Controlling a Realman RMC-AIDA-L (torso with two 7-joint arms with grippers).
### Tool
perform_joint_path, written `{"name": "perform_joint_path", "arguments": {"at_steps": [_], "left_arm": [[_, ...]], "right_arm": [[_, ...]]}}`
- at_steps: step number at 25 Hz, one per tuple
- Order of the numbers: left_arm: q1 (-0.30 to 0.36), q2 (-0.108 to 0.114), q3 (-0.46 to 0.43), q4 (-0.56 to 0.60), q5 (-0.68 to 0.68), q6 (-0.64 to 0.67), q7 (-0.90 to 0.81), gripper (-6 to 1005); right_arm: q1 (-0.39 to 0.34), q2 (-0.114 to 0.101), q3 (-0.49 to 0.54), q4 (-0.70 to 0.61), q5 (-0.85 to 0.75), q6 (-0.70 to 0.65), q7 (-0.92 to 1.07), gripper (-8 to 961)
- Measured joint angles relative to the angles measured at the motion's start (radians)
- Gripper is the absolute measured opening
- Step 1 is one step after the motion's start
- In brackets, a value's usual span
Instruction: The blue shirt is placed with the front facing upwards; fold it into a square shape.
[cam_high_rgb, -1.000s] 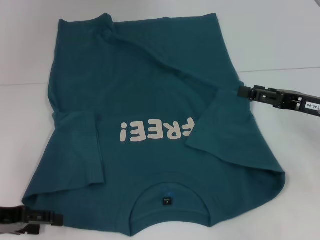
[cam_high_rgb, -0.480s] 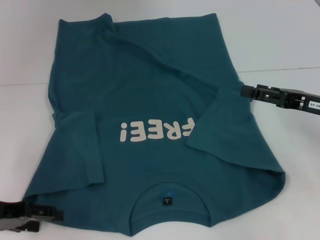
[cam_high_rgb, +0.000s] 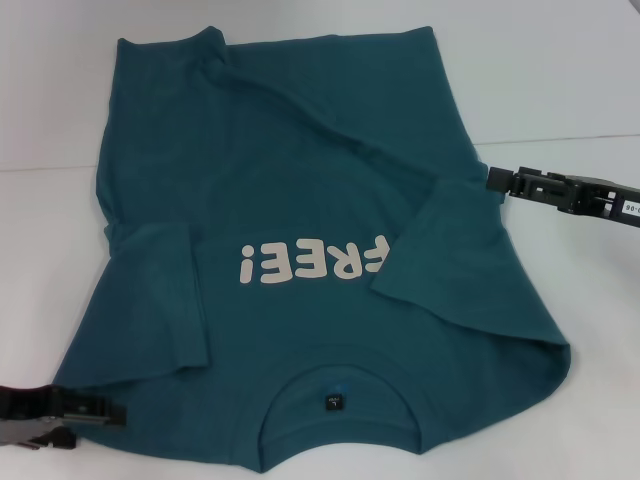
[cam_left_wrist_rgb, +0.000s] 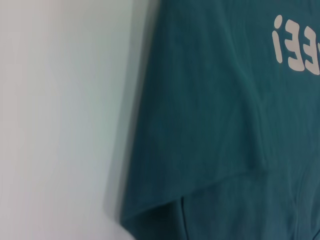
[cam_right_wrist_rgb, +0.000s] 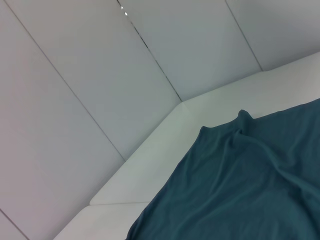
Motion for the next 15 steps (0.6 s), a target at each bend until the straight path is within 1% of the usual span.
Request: {"name": "perform_joint_path", "arguments": {"at_steps": [15], "left_arm": [[-0.035, 0.005, -0.007, -0.005, -0.016, 0.018, 0.001, 908]], "right_arm": [[0.000, -0.001, 0.003, 0.000, 0.000, -0.001, 0.000, 909]]}}
